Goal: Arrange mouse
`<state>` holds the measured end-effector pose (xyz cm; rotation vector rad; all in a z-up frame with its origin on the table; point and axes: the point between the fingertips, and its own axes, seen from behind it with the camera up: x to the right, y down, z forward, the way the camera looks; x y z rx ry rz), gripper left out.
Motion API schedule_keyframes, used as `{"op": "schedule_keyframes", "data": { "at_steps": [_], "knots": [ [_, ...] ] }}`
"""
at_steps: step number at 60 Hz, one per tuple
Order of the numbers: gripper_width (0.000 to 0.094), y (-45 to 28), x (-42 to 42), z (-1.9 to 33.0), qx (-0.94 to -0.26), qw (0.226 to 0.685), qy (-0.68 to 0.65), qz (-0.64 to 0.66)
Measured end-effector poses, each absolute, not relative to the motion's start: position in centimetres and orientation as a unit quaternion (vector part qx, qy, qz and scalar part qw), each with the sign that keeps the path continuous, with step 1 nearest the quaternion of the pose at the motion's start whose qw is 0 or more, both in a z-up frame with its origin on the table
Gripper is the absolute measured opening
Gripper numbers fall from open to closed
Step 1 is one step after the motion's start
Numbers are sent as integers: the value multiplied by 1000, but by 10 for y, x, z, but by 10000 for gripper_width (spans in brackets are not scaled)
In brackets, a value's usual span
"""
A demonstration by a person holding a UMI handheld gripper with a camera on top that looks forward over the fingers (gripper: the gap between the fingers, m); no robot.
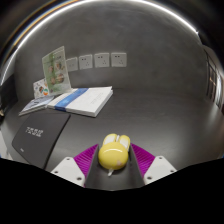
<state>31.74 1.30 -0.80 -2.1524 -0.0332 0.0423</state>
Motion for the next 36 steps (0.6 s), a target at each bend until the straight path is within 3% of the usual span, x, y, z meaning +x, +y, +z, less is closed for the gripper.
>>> {"op": "schedule_keyframes", "data": {
  "at_steps": [2, 3, 14, 17, 21, 26, 29, 32, 36],
  "knots": [
    [605, 15, 318, -8, -879, 476, -13, 15],
    [534, 16, 317, -8, -879, 476, -14, 14],
    [418, 12, 324, -7, -885, 465, 13, 12],
    [411, 11, 331, 16, -874, 484, 31, -17],
    [411, 13, 315, 71, -845, 532, 46, -26],
    [408, 11, 248, 132, -814, 579, 42, -26],
    [408, 13, 197, 152, -802, 596, 31, -25],
    [405, 19, 149, 155, -800, 600, 14, -16],
    [406, 24, 88, 132, -810, 587, 0, -4]
  ]
}}
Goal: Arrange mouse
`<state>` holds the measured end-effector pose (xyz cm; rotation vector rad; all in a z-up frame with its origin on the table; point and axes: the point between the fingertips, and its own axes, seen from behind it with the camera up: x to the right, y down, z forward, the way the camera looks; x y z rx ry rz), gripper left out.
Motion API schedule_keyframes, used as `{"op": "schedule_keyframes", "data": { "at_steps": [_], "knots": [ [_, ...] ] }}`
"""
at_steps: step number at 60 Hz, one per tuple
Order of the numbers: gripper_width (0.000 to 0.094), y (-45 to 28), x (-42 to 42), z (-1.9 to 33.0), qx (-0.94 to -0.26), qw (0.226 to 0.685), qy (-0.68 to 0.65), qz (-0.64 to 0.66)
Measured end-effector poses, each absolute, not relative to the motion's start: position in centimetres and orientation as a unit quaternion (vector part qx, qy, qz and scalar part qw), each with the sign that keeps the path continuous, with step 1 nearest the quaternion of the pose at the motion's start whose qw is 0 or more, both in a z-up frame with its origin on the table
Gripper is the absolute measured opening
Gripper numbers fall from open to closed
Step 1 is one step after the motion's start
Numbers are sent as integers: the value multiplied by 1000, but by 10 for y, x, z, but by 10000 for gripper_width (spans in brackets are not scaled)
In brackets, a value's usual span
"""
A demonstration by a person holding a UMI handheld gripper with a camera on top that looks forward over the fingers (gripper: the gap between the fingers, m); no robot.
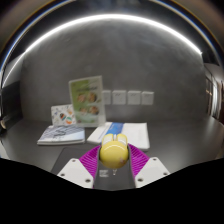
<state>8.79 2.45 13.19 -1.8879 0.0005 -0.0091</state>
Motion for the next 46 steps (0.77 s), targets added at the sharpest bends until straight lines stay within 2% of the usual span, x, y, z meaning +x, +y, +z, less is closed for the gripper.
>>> {"op": "schedule_keyframes", "data": {
  "at_steps": [8, 16, 19, 21, 22, 24, 30, 32, 46],
  "knots": [
    [407, 28, 18, 56, -853, 521, -7, 19],
    [411, 27, 2, 4, -877, 480, -7, 6],
    [461, 25, 1, -10, -886, 464, -12, 1],
    [504, 29, 0, -5, -880, 475, -12, 2],
    [567, 29, -1, -6, -880, 474, -15, 2],
    [553, 27, -1, -8, -884, 467, -21, 2],
    [902, 17, 0, -5, -889, 456, -30, 8],
    [819, 11, -1, -1, -888, 458, -33, 16],
    [840, -63, 41, 25, -878, 475, -18, 61]
  ]
}}
